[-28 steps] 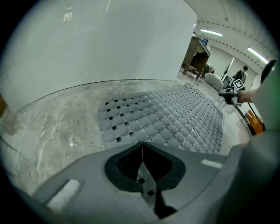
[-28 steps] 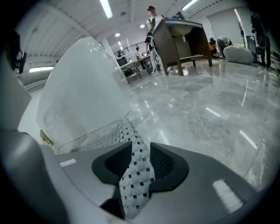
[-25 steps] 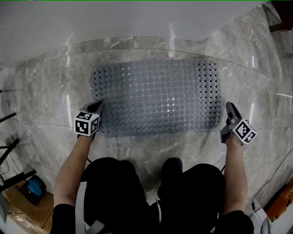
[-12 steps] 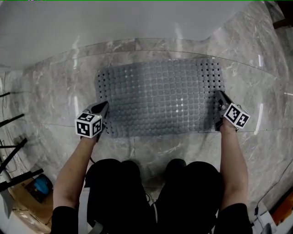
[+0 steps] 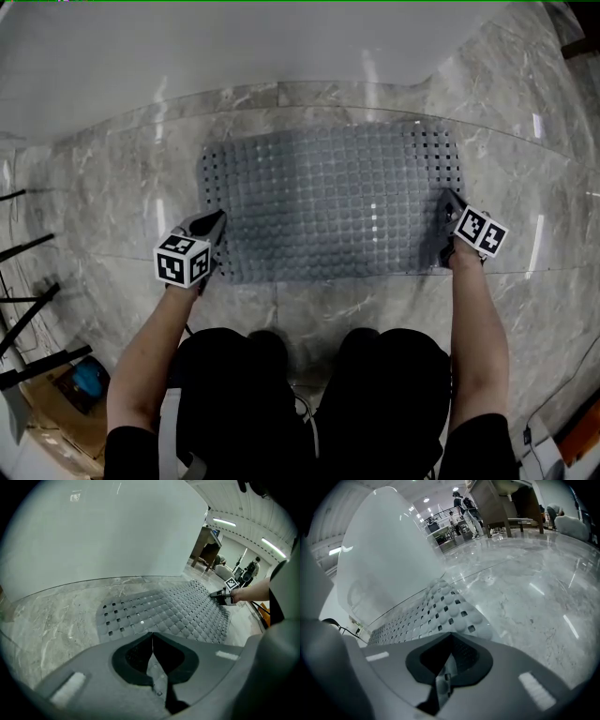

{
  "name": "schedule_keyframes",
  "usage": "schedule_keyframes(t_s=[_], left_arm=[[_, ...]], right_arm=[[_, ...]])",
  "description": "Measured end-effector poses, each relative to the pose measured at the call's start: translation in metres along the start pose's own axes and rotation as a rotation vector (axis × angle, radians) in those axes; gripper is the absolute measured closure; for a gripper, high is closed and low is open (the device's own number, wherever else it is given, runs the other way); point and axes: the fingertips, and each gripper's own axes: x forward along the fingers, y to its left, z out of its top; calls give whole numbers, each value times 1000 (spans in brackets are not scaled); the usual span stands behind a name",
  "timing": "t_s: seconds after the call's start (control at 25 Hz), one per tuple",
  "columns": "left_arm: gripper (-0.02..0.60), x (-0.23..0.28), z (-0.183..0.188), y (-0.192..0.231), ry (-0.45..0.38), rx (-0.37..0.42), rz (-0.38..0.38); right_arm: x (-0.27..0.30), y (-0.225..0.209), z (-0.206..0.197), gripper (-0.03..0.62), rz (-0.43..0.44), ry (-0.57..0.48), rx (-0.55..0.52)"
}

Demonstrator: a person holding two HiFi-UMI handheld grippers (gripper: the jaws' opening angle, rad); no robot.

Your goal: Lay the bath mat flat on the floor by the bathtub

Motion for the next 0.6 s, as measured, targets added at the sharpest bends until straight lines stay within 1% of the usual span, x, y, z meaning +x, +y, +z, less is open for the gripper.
schedule_keyframes(t_s=[0.04,0.12,0.24,0.32,0.4,0.6], left_arm=[[572,0,-1,0,2,-2,1],[572,-2,-4,2,6,-5,3],[572,-5,-3,5,2,-16,11],[572,-10,-2,5,-9,-36,15],[572,-14,2,2,-19,-49,10],[572,-15,18,-7,-40,-42,-4]], right_arm=[[-1,2,3,599,9,-4,-11],[-6,7,19,599,30,-53,-44],[-10,8,48,599,47,-137,-23],[-6,3,56,594,40,-142,-3],[-3,0,57,589,32,-133,-4],[3,2,64,583,38,-117,-40]])
